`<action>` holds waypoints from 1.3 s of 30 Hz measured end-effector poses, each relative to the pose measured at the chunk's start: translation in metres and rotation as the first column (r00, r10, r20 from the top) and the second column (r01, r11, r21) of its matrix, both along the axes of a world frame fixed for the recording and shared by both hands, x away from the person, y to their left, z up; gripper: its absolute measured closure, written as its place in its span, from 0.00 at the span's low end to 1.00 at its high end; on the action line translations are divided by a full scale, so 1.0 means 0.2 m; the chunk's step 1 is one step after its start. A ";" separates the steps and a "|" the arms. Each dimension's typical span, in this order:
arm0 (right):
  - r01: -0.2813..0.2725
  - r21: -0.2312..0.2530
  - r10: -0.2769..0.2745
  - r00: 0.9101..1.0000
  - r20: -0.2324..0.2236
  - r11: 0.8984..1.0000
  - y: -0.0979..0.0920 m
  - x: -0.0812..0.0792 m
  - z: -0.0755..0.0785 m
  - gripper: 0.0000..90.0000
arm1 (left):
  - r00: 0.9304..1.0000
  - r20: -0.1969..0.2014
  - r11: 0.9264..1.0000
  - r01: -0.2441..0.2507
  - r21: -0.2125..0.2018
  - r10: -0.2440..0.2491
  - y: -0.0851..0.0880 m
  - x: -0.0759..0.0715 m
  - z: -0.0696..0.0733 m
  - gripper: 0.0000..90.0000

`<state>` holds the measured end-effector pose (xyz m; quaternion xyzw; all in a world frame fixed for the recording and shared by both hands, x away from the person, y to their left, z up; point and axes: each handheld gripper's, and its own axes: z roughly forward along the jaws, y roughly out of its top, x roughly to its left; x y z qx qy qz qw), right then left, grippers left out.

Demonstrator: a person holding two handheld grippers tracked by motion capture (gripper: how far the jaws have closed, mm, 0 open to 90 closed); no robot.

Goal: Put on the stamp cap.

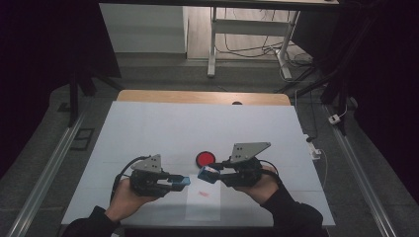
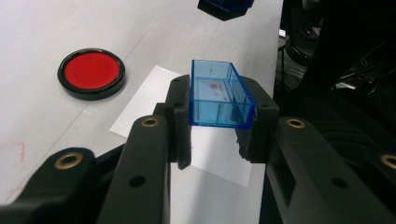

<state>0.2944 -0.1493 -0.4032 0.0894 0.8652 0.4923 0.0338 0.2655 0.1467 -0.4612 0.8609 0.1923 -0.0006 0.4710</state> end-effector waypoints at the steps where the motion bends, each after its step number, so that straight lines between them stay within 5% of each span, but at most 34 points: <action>1: -0.001 0.003 0.001 1.000 -0.001 1.000 0.00 0.00 0.00 0.78 | 1.000 0.000 1.000 0.007 0.000 -0.007 -0.01 0.01 0.00 0.76; 18: -0.057 0.020 0.057 0.998 -0.004 0.998 0.02 -0.02 0.00 0.78 | 0.990 0.004 0.990 0.138 -0.011 -0.138 -0.11 0.08 -0.02 0.76; 39: -0.109 0.027 0.109 0.994 0.007 0.994 0.05 -0.04 -0.01 0.78 | 0.966 0.007 0.965 0.259 -0.035 -0.259 -0.21 0.13 -0.03 0.76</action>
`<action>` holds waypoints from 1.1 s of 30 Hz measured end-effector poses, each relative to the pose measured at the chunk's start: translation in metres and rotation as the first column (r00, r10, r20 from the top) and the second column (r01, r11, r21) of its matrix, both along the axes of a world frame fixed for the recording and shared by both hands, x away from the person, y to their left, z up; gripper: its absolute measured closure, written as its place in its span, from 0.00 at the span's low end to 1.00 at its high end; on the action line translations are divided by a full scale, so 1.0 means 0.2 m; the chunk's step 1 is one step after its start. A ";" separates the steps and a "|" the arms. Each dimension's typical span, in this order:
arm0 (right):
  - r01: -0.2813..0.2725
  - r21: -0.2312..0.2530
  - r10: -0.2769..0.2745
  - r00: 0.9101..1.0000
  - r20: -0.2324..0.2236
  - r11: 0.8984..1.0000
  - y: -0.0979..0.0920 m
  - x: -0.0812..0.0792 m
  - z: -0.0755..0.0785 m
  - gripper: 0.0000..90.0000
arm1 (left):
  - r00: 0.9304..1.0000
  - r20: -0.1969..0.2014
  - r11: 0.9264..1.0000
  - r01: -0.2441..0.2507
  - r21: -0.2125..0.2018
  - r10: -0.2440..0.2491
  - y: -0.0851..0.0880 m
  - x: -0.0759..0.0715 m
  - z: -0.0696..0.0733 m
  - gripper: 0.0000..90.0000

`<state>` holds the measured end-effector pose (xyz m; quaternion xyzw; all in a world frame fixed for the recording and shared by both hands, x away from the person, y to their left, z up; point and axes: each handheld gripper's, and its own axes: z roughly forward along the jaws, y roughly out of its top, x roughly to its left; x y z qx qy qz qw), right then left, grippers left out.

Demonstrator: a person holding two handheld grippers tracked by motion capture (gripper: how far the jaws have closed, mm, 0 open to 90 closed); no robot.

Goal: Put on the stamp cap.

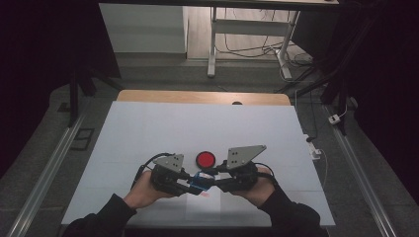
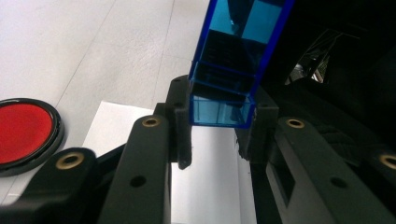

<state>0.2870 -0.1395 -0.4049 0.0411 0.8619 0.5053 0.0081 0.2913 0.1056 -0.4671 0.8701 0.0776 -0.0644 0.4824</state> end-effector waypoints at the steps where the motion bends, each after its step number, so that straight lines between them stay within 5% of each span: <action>1: 0.001 0.000 -0.001 1.000 -0.003 1.000 0.00 0.00 0.00 0.78 | 1.000 0.003 1.000 0.003 -0.004 -0.003 0.00 0.00 0.00 0.77; 15: -0.035 0.035 0.036 0.999 -0.026 0.999 -0.01 0.00 0.01 0.78 | 0.998 0.032 0.996 0.061 -0.072 -0.059 0.02 -0.01 0.01 0.77; 25: -0.042 0.056 0.046 0.997 -0.059 0.998 -0.01 0.01 -0.01 0.78 | 0.996 0.068 0.996 0.062 -0.064 -0.058 0.03 -0.02 0.01 0.77; 33: -0.028 0.030 0.029 0.999 -0.032 0.999 0.00 0.00 -0.01 0.78 | 0.997 0.065 0.999 0.034 -0.032 -0.032 0.02 -0.02 0.01 0.73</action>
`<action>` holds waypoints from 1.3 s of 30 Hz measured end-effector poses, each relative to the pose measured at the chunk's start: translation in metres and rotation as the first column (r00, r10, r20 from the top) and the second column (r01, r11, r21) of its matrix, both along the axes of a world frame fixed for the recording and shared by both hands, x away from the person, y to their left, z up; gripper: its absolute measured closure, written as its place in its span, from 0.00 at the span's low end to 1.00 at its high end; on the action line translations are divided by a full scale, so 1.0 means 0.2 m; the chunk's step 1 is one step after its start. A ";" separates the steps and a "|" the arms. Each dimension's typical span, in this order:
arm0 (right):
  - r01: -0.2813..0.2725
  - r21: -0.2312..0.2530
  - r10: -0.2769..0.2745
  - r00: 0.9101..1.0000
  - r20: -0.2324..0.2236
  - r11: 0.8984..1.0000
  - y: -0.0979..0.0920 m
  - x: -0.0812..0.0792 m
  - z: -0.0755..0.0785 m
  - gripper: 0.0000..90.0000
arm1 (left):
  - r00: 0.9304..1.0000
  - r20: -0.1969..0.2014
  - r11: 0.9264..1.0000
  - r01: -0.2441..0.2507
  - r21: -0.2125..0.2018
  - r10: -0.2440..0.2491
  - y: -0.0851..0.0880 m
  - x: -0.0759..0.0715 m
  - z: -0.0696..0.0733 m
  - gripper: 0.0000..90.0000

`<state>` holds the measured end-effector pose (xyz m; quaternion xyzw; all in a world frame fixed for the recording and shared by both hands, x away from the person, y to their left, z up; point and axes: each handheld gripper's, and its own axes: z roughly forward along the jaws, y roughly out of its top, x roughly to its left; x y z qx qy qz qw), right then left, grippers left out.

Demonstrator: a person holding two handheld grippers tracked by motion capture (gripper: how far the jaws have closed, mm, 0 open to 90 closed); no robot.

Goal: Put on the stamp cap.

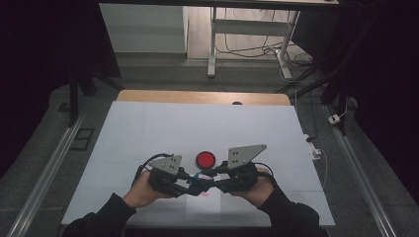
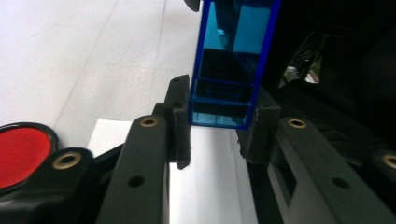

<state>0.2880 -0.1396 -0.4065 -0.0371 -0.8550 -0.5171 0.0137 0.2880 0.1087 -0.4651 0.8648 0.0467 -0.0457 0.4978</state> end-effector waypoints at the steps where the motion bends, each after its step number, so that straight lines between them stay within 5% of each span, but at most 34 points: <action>1: 0.005 -0.006 -0.005 1.000 0.007 1.000 0.00 0.00 0.00 0.78 | 1.000 0.000 1.000 -0.004 0.006 0.004 0.00 0.00 0.00 0.70; 6: 0.014 -0.009 -0.014 1.000 0.020 1.000 -0.01 0.00 0.00 0.78 | 0.999 0.016 0.998 -0.043 0.041 0.043 -0.01 -0.01 0.00 0.61; 13: 0.035 -0.015 -0.034 0.999 0.024 0.999 -0.01 0.00 0.00 0.78 | 0.990 0.025 0.985 -0.143 0.092 0.141 0.01 -0.02 0.01 0.50; 22: 0.056 -0.028 -0.055 0.998 0.036 0.998 -0.02 0.00 0.00 0.78 | 0.969 0.007 0.961 -0.244 0.134 0.245 0.05 -0.04 0.00 0.39; 37: 0.096 -0.052 -0.094 0.995 0.038 0.994 -0.03 0.00 -0.01 0.78 | 0.929 -0.019 0.921 -0.364 0.140 0.370 0.15 -0.12 0.01 0.22; 39: 0.099 -0.053 -0.097 0.995 0.037 0.994 -0.03 0.00 -0.01 0.78 | 0.920 -0.016 0.910 -0.385 0.152 0.392 0.17 -0.13 0.00 0.19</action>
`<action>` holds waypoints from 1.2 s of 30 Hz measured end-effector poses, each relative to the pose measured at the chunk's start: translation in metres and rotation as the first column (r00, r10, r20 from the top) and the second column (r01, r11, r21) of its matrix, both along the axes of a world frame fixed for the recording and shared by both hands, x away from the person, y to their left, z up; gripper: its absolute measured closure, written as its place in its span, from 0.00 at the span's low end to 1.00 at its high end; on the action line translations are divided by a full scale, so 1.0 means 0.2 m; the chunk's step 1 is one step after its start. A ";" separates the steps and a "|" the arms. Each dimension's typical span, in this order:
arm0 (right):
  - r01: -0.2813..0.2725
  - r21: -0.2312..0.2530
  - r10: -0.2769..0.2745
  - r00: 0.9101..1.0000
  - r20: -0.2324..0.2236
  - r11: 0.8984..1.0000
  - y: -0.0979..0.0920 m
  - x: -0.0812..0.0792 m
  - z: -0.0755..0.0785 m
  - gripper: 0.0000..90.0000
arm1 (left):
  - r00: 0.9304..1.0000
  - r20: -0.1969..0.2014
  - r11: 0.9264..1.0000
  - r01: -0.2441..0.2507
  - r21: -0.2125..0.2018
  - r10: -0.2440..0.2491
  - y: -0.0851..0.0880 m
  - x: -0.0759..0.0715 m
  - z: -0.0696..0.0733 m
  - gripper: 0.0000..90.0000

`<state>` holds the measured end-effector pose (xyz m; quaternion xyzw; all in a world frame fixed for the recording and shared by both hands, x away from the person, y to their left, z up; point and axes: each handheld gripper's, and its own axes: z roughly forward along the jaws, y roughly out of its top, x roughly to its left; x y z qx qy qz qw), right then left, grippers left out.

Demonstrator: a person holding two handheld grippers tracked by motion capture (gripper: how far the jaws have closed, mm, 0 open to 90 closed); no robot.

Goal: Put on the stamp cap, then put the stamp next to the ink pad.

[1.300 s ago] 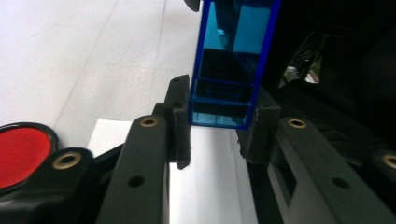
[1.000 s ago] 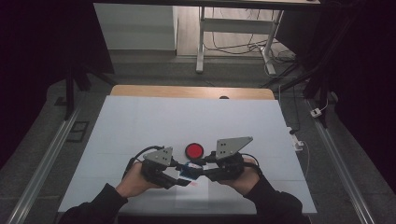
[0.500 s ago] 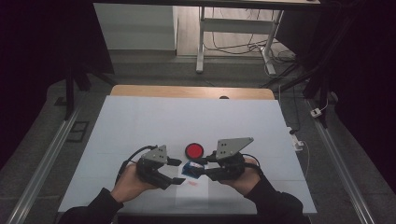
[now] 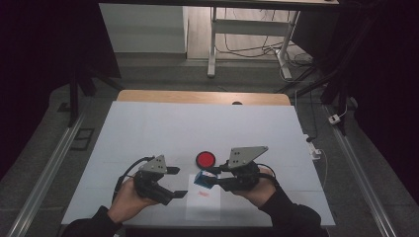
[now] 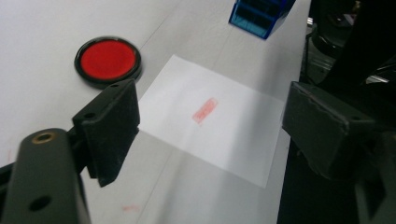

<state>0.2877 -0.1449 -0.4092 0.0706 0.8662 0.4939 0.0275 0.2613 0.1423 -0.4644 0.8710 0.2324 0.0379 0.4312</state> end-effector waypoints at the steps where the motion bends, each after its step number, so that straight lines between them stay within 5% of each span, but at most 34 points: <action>1: 0.001 -0.001 -0.001 1.000 -0.002 1.000 0.00 0.00 0.00 0.78 | 1.000 -0.003 1.000 -0.006 0.000 0.006 0.01 -0.01 0.00 0.17; 6: 0.009 -0.003 -0.009 1.000 -0.004 1.000 0.00 0.00 -0.01 0.78 | 0.999 -0.022 0.999 -0.036 -0.019 0.036 0.05 -0.04 0.00 0.14; 13: 0.030 -0.022 -0.030 1.000 -0.004 0.999 0.00 0.01 -0.01 0.78 | 0.995 -0.031 0.995 -0.098 0.030 0.099 0.12 -0.09 -0.02 0.10; 19: 0.050 -0.028 -0.050 0.999 -0.019 0.998 -0.01 0.01 -0.02 0.78 | 0.990 -0.042 0.991 -0.135 0.023 0.136 0.17 -0.13 -0.03 0.09; 36: 0.075 -0.042 -0.076 0.997 -0.023 0.996 -0.02 0.03 -0.02 0.78 | 0.966 -0.057 0.967 -0.254 -0.005 0.254 0.31 -0.22 -0.04 0.04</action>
